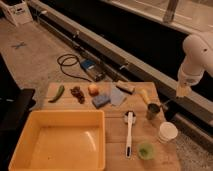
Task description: Place fork in metal cup
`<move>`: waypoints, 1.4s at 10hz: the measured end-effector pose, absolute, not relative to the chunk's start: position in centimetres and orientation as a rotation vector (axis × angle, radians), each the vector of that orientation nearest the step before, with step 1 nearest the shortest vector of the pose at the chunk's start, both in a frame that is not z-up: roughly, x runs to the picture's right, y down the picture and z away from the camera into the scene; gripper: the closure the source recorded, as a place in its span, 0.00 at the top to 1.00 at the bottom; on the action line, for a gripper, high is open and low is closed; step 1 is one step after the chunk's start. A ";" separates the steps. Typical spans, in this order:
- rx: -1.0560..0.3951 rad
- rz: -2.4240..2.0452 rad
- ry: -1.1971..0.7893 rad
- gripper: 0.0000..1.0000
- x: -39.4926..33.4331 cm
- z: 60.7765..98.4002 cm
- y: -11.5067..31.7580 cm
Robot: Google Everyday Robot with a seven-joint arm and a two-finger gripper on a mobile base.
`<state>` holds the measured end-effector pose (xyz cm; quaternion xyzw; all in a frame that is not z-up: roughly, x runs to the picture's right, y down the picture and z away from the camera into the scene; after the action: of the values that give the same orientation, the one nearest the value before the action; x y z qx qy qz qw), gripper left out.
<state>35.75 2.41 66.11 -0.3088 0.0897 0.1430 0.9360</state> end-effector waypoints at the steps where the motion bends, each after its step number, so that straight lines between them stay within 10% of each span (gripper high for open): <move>1: -0.641 0.292 0.180 0.00 35.5 66.4 2.7; 14: -0.723 0.333 0.046 0.00 34.2 72.8 5.7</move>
<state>34.18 5.74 72.82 -0.3522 0.0223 0.1622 0.9215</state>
